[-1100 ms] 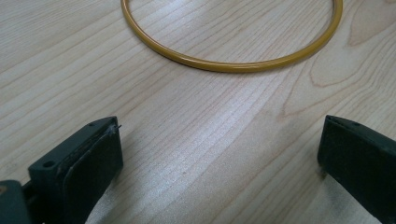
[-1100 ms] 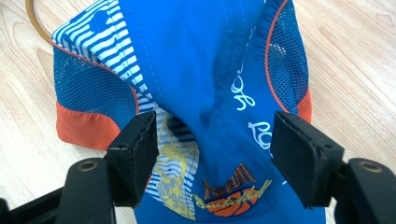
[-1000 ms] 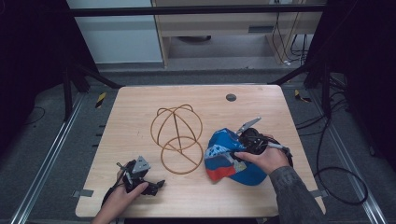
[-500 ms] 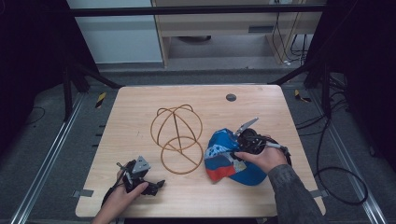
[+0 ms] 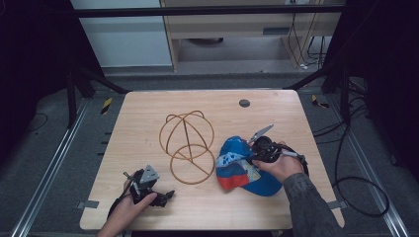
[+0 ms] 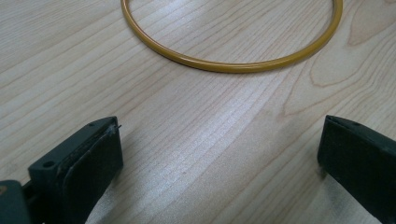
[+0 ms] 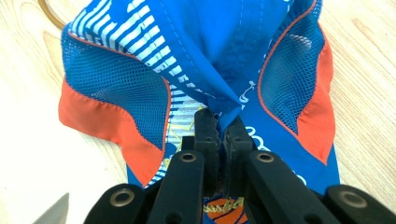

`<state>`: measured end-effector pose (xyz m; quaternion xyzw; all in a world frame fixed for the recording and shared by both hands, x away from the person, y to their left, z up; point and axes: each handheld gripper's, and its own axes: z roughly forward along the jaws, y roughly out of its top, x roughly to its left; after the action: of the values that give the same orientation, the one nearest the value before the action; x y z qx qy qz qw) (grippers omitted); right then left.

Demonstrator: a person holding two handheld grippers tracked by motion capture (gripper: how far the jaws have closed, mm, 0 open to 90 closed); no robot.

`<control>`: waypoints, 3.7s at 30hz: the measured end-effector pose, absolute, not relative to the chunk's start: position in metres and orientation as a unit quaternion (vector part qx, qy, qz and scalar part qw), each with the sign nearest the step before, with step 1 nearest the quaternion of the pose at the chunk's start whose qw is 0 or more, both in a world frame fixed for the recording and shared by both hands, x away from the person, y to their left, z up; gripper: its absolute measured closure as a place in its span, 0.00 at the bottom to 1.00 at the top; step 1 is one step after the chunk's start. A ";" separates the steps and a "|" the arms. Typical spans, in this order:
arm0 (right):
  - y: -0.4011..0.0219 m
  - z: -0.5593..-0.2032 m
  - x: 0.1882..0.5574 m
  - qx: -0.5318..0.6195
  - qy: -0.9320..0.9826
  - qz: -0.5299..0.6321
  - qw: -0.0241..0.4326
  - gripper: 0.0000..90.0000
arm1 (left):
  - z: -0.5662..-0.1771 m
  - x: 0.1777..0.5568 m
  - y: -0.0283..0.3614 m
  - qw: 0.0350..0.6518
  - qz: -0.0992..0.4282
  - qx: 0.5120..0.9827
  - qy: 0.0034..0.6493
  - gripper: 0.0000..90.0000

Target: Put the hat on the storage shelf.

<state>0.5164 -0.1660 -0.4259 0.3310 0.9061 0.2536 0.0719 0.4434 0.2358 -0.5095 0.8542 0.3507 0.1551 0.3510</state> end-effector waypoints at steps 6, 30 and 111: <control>-0.174 -0.417 0.514 0.340 0.900 0.264 0.068 0.99 | -0.510 0.443 0.236 0.351 0.155 0.854 0.351 0.00; -0.201 -0.327 0.501 0.324 0.891 0.299 0.110 1.00 | -0.510 0.443 0.236 0.351 0.156 0.854 0.351 0.00; -0.112 -0.183 0.489 0.200 0.887 0.356 0.215 1.00 | -0.509 0.443 0.236 0.351 0.157 0.853 0.352 0.00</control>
<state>0.4895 -0.1117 -0.1833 0.2002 0.8872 0.3555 0.2152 0.4432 0.2357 -0.5095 0.8533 0.3520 0.1567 0.3513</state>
